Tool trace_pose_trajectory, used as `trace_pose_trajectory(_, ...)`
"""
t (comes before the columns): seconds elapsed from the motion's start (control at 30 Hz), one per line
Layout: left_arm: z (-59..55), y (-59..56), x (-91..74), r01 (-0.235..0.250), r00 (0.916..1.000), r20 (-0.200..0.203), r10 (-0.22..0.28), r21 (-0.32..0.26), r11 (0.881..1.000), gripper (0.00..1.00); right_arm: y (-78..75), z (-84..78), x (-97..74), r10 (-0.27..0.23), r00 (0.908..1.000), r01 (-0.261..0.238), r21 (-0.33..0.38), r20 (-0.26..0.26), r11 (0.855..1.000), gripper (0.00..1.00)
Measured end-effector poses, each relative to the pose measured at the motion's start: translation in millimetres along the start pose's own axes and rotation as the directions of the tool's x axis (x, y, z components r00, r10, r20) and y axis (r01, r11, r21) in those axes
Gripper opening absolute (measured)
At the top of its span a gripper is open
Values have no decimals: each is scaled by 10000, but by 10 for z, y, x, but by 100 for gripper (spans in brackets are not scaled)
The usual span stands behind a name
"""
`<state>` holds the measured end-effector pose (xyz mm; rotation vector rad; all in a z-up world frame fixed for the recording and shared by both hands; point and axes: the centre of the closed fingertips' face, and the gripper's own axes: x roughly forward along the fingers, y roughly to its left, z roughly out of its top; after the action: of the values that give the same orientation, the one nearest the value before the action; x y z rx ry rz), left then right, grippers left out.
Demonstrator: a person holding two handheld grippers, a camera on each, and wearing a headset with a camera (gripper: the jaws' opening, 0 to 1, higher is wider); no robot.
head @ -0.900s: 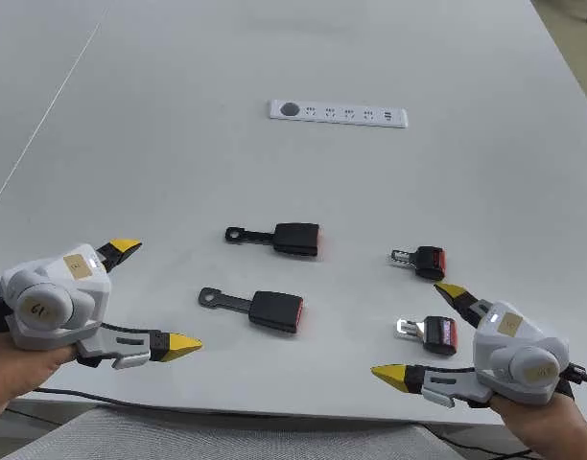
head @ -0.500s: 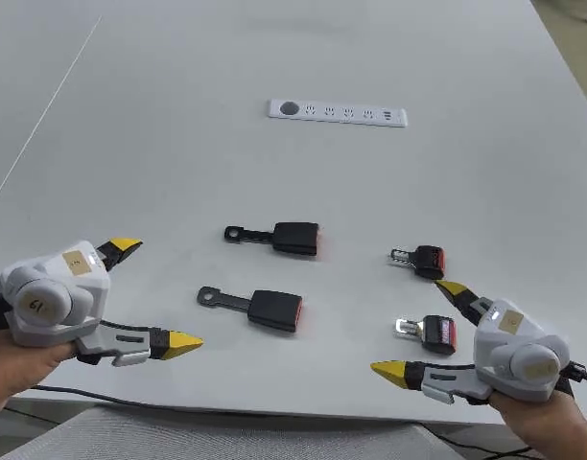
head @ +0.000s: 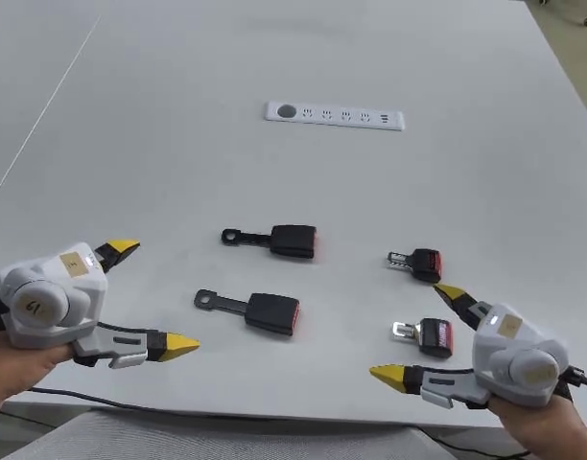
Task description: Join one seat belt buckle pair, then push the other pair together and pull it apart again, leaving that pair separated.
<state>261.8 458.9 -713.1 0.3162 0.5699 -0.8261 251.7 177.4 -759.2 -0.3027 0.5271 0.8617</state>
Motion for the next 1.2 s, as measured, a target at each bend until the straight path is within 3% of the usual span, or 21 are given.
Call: trace_pose_trajectory(1.2, 26, 21, -1, -48, 10000, -17, 48, 57, 10000, 100, 8, 21, 11, 54, 10000, -54, 16, 23, 10000, 94)
